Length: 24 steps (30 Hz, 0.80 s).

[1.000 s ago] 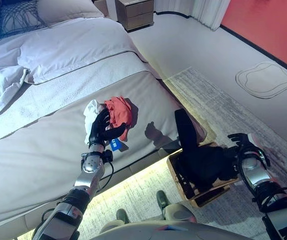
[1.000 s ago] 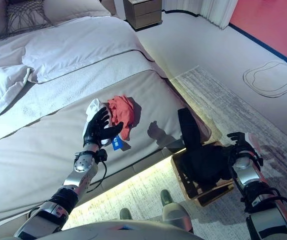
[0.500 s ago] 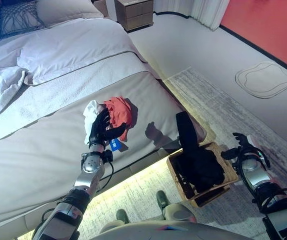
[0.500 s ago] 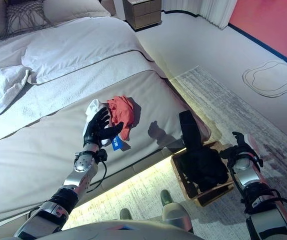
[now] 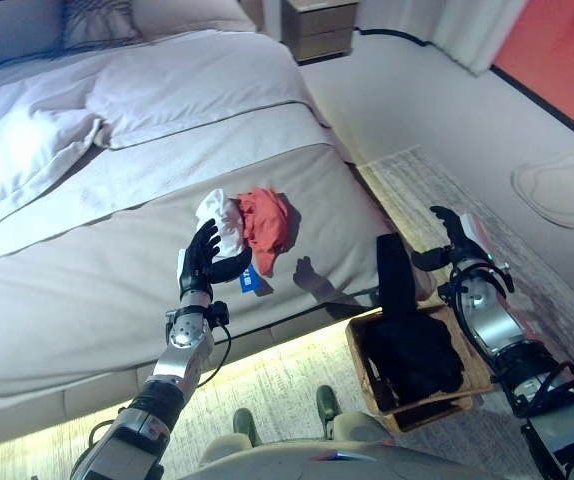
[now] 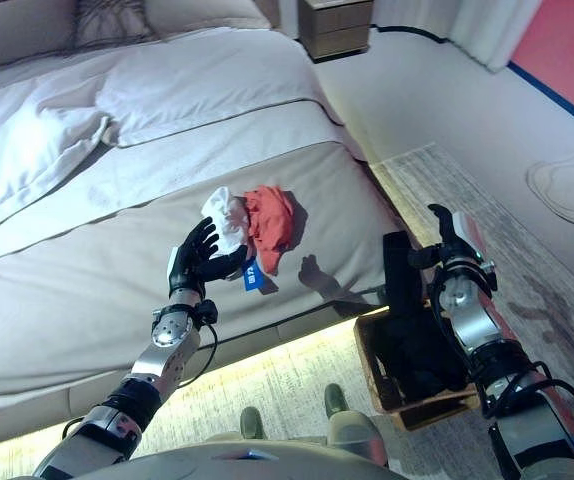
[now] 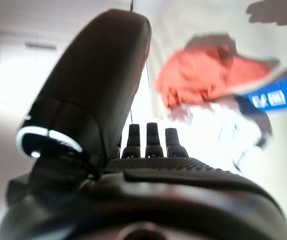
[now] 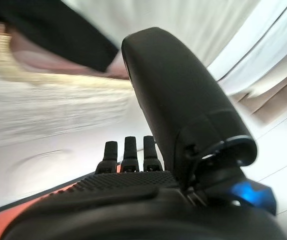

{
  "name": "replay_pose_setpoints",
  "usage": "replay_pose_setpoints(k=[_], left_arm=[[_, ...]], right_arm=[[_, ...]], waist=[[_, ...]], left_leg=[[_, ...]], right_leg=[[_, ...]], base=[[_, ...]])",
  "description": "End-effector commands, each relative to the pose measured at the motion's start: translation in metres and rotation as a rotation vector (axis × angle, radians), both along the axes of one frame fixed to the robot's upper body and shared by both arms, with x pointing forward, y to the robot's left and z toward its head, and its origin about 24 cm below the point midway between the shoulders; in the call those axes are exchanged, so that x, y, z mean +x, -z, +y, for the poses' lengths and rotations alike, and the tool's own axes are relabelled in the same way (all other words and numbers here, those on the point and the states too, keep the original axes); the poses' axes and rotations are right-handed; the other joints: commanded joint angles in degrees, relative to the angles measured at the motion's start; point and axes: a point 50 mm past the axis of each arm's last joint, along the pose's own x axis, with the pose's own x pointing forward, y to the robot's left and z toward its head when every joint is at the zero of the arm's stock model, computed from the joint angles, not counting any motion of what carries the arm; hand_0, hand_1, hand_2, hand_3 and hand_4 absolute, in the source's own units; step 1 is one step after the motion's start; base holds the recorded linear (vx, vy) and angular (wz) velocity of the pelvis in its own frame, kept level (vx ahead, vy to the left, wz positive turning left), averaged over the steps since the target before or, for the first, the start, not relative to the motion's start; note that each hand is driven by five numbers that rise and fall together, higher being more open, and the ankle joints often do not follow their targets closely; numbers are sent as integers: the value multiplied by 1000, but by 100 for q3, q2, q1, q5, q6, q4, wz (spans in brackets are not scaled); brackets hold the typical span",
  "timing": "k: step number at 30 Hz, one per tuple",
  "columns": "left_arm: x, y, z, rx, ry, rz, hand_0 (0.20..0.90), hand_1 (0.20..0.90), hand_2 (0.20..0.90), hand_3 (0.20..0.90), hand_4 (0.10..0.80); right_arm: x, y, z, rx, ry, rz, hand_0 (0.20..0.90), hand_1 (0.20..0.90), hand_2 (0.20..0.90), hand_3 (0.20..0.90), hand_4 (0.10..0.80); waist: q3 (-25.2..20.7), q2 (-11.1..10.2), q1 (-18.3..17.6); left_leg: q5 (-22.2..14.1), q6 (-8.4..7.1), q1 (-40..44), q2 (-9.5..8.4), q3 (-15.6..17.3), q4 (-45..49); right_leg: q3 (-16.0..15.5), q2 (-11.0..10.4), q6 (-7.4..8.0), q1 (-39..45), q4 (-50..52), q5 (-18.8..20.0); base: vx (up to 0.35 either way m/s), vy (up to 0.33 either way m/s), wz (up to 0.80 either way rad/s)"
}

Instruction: Pick up the clothes from the bed and place them into the basket

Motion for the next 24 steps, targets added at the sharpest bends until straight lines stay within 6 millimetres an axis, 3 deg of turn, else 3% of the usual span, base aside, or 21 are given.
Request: replay_pose_setpoints(k=[1,7,9,12,17,24], left_arm=[[20,-53,13,77,53,-277,900,900,900,900,800],[22,-72,21,109,184,-361,900,900,900,900,800],[23,-86,15,86,264,-428,900,900,900,900,800],[20,-99,9,87,333,-494,900,900,900,900,800],[17,-109,6,29,337,-530,900,900,900,900,800],[6,-118,4,-46,337,-587,900,900,900,900,800]], right_arm=[[39,-84,18,-86,-108,-296,900,900,900,900,800],[57,-146,24,-147,-149,-466,900,900,900,900,800],[63,-177,23,-196,-143,-536,900,900,900,900,800],[68,-205,20,-238,-121,-590,900,900,900,900,800],[72,-229,22,-298,-83,-621,900,900,900,900,800],[75,-263,11,-363,35,-629,900,900,900,900,800]], waist=[[57,-311,356],[777,-225,844],[1122,-109,983],[1437,60,1137],[1827,242,1326],[1832,499,1639]], left_leg=[[-909,9,-301,60,-473,916],[-1097,23,-1129,-187,-886,1875],[-1161,38,-1576,-320,-985,2301],[-1195,92,-2092,-464,-1110,2719],[-1262,171,-2825,-732,-1226,3292],[-1318,241,-4364,-988,-1237,4097]], right_leg=[[-77,-395,-46,-282,1037,-686],[-538,-537,-182,-771,1882,-1070],[-649,-598,-239,-1134,2299,-1173],[-721,-664,-315,-1631,2868,-1323],[-844,-807,-354,-2339,3625,-1497],[-1027,-891,-438,-3790,4520,-1672]], base=[[17,-1,40],[-40,17,40],[-126,69,33],[-76,78,36],[-45,54,37],[-46,-3,23]])
